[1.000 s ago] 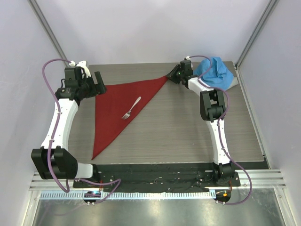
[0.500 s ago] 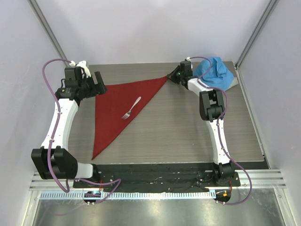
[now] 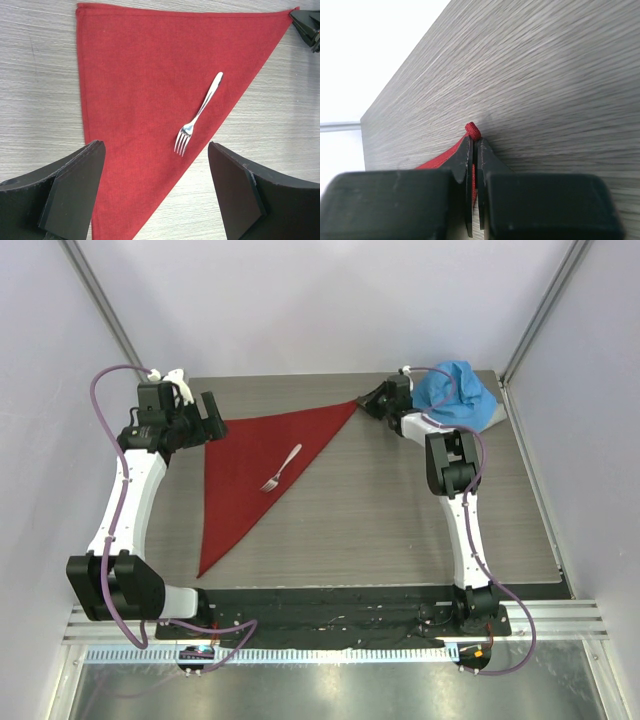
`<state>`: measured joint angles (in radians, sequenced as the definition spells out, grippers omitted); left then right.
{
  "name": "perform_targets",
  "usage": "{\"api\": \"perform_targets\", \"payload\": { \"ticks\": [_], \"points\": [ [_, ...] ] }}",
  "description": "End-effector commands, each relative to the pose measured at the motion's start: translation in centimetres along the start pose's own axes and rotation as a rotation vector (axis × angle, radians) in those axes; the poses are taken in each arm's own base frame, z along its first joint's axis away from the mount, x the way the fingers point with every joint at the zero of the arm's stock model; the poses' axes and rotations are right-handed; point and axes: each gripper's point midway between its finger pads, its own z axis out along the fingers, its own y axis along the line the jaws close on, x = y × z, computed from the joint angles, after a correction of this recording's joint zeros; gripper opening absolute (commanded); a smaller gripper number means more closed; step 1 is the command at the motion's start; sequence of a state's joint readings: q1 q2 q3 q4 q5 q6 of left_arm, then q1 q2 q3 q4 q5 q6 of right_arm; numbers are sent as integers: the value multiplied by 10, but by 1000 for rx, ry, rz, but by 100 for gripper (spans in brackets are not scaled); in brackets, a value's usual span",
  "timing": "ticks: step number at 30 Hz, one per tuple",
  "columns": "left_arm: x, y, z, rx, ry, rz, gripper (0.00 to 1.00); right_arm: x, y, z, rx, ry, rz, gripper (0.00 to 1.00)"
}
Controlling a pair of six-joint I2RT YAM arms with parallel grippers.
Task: Fold the napkin, place the utensils inside, and roll it up
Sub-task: Fold the napkin
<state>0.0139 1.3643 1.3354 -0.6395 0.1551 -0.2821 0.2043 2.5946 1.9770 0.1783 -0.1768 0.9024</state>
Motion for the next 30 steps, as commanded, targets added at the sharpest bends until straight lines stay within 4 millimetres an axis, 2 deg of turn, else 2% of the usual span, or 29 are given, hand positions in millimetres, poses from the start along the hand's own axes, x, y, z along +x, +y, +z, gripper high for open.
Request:
{"api": "perform_targets", "payload": {
  "ticks": [1, 2, 3, 5, 6, 10, 16, 17, 18, 19, 22, 23, 26, 28, 29, 30],
  "points": [
    [-7, -6, 2, 32, -24, 13, 89, -57, -17, -20, 59, -123, 14, 1],
    [-7, -6, 2, 32, -26, 13, 89, -64, -20, -23, 63, -135, 13, 1],
    [-7, -7, 2, 36, -27, 12, 89, -82, -20, -30, 60, -166, 18, 1],
    [-7, -7, 2, 36, -27, 9, 89, -92, -30, -37, 73, -179, 15, 1],
    [-7, -8, 2, 40, -27, 8, 89, -106, -34, -45, 77, -201, 9, 1],
    [-7, -13, 1, 64, -27, 0, 89, -132, -36, -59, 60, -230, -16, 1],
    [-5, -20, -5, 101, -28, -15, 89, -143, -1, -69, -66, -224, -78, 1],
    [-4, -20, -6, 101, -31, -18, 89, -146, 12, -72, -114, -239, -74, 1],
    [-5, -20, -9, 101, -45, -15, 89, -140, 14, -73, -129, -228, -72, 1],
    [-4, -19, -9, 98, -50, -17, 89, -140, 29, -78, -156, -236, -84, 1],
    [-4, -19, -10, 95, -59, -16, 89, -131, 49, -81, -200, -226, -120, 1],
    [-4, -19, -10, 97, -58, -18, 89, -124, 61, -82, -220, -219, -131, 1],
    [-1, -20, -10, 107, -49, -18, 89, -100, 78, -82, -250, -179, -147, 1],
    [1, -20, -9, 109, -44, -21, 89, -88, 84, -84, -261, -162, -151, 1],
    [1, -20, -9, 109, -44, -19, 89, -72, 90, -85, -267, -136, -152, 1],
    [2, -20, -9, 111, -45, -20, 89, -65, 92, -86, -271, -124, -156, 1]
  ]
}}
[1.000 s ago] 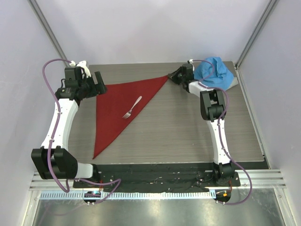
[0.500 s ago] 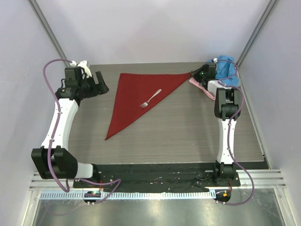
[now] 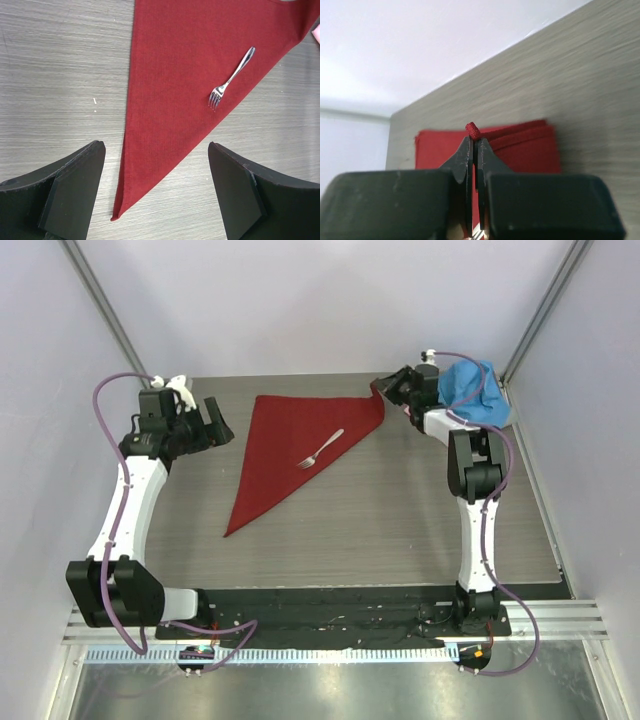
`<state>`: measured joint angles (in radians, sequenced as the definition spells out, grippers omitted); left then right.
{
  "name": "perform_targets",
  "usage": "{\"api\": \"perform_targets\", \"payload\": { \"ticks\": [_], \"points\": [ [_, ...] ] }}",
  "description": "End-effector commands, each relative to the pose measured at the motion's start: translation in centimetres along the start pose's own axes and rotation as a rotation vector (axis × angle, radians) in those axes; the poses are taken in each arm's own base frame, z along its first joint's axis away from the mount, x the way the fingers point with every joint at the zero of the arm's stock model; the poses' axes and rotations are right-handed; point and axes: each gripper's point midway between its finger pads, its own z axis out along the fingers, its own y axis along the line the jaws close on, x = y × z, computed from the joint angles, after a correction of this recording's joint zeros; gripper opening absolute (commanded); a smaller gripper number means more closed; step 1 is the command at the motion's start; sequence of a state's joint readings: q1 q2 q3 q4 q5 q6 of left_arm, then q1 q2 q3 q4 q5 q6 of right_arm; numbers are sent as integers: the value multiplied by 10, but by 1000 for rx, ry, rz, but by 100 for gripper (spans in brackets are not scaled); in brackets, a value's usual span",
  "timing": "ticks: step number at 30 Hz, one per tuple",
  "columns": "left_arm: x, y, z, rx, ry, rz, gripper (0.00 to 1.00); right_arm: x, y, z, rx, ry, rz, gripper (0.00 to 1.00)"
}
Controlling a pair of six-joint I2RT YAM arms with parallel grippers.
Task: Fold the napkin, place the utensils inside, and roll it up
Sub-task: Fold the napkin
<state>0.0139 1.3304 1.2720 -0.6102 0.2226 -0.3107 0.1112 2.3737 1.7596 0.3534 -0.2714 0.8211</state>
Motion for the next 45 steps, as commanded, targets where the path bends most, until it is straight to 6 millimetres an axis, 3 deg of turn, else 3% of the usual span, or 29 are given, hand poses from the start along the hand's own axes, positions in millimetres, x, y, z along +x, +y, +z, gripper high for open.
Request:
{"api": "perform_targets", "payload": {
  "ticks": [1, 5, 9, 14, 21, 34, 45],
  "points": [
    [-13, -12, -9, 46, -67, 12, 89, 10, 68, -18, -140, 7, -62, 1],
    [-14, -13, -12, 53, -73, 14, 89, 58, 76, -26, -153, 92, -56, 1],
    [-15, -14, -13, 58, -78, 13, 89, 108, 95, -36, -199, 185, -40, 1],
    [-15, -16, -14, 64, -80, 15, 89, 147, 111, -47, -239, 262, -23, 1],
    [-16, -17, -16, 69, -84, 12, 89, 177, 129, -63, -281, 328, -24, 1],
    [-16, -18, -17, 74, -87, 13, 89, 231, 138, -88, -301, 443, -12, 1],
    [-15, -21, -17, 87, -86, 9, 89, 254, 148, -106, -318, 490, -14, 1]
  ]
}}
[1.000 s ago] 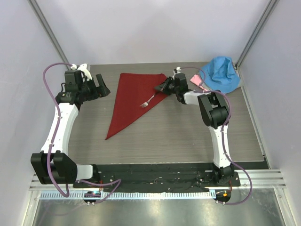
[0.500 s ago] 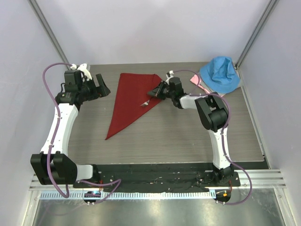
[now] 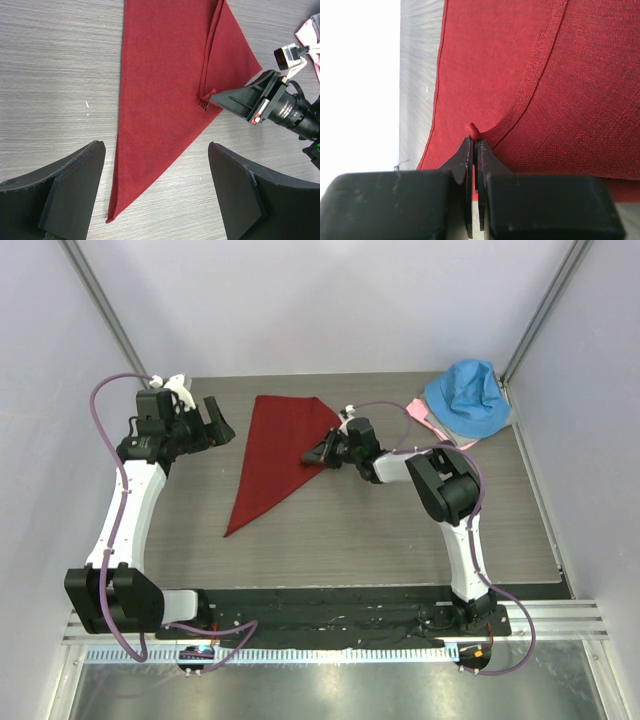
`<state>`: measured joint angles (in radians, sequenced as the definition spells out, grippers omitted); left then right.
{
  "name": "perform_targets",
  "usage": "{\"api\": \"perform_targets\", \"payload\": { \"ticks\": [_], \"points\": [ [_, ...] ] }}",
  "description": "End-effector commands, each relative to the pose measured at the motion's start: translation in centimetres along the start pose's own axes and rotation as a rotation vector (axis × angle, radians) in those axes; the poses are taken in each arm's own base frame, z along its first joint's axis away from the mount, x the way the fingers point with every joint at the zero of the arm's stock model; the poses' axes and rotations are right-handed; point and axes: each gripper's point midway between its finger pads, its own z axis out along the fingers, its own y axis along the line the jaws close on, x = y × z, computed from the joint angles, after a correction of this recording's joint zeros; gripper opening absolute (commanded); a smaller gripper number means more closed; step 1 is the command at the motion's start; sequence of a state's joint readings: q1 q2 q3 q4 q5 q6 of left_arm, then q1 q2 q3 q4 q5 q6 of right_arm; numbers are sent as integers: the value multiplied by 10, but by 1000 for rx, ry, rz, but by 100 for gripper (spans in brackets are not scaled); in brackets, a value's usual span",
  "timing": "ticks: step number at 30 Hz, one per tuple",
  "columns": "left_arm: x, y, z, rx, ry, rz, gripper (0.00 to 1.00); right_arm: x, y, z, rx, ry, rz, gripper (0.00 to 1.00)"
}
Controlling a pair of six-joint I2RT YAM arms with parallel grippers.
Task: Fold the napkin, place the utensils inside, and roll it up
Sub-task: Fold the napkin
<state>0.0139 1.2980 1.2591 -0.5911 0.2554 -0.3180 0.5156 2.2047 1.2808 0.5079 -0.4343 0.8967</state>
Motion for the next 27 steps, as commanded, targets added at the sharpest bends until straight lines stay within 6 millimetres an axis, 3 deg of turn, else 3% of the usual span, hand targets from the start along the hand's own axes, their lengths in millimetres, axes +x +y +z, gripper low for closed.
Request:
{"api": "perform_targets", "payload": {
  "ticks": [1, 20, 24, 27],
  "points": [
    [-13, -12, -9, 45, -60, 8, 89, -15, 50, -12, -112, -44, -51, 1],
    [-12, -14, -9, 53, -57, 6, 89, 5, 64, -8, -140, 1, -45, 1],
    [-12, -13, -9, 52, -56, 3, 89, 6, 70, -12, -146, 5, -61, 10],
    [-12, -12, -8, 47, -56, 2, 89, 7, 72, -16, -141, 12, -91, 23]
  ]
}}
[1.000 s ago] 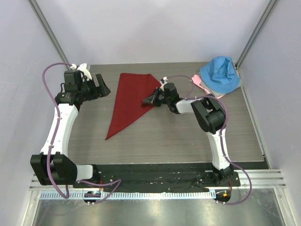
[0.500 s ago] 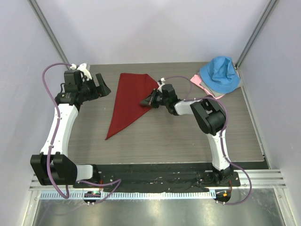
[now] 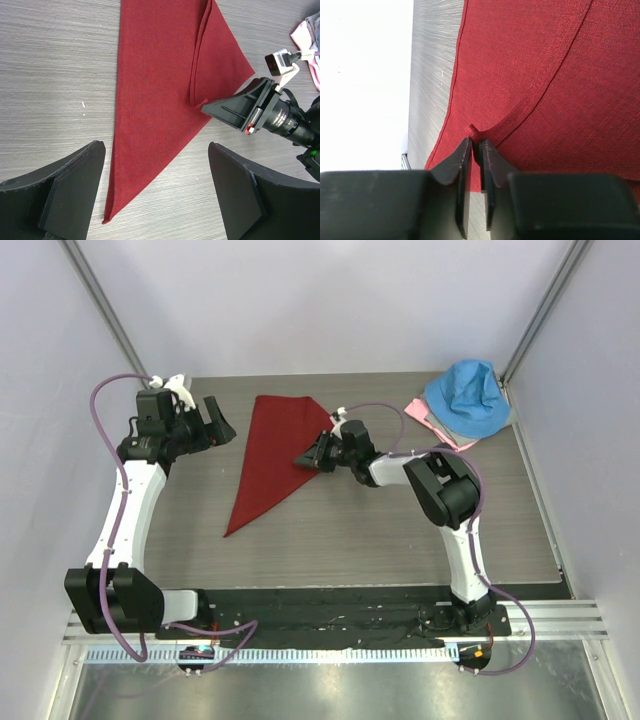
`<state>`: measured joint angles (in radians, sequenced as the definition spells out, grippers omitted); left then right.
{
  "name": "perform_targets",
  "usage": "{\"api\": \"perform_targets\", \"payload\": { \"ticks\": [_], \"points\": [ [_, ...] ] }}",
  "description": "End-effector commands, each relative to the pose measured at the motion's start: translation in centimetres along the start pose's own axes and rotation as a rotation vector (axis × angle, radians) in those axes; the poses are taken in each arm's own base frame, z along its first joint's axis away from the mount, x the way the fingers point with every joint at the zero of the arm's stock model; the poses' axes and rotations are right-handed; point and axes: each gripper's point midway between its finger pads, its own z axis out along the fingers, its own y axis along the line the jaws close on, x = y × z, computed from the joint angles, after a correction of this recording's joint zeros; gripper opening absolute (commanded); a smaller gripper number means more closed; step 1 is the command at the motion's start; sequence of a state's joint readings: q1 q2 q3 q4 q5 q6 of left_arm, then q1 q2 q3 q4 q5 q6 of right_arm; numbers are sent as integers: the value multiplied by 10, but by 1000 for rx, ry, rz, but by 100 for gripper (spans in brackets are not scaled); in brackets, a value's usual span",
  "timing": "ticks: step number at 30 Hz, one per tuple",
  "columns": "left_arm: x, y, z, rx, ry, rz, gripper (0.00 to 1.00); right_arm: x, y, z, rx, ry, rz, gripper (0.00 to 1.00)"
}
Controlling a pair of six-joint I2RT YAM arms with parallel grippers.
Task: Fold the napkin, place the utensils inside, and roll it up
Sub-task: Fold the napkin
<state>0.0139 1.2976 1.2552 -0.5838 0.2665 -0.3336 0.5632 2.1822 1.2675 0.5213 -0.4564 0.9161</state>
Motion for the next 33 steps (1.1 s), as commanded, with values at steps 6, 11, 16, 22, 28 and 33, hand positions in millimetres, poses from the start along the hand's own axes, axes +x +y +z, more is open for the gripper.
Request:
{"api": "perform_targets", "payload": {
  "ticks": [6, 11, 16, 22, 28, 33],
  "points": [
    [-9, -6, -3, 24, -47, 9, 89, -13, 69, -36, -122, -24, -159, 49],
    [9, 6, 7, -20, 1, -34, 90, -14, 89, -54, -156, -23, -216, 58],
    [52, 29, 11, -113, 61, -130, 89, -26, 101, -68, -200, -51, -249, 58],
    [140, 48, 4, -179, 179, -306, 88, -44, 95, -87, -213, -81, -276, 60],
    [187, 56, -3, -208, 182, -460, 79, -44, 78, -104, -167, -96, -300, 60],
    [208, 62, 3, -234, 223, -510, 69, -41, 71, -109, -141, -100, -302, 60]
  ]
}}
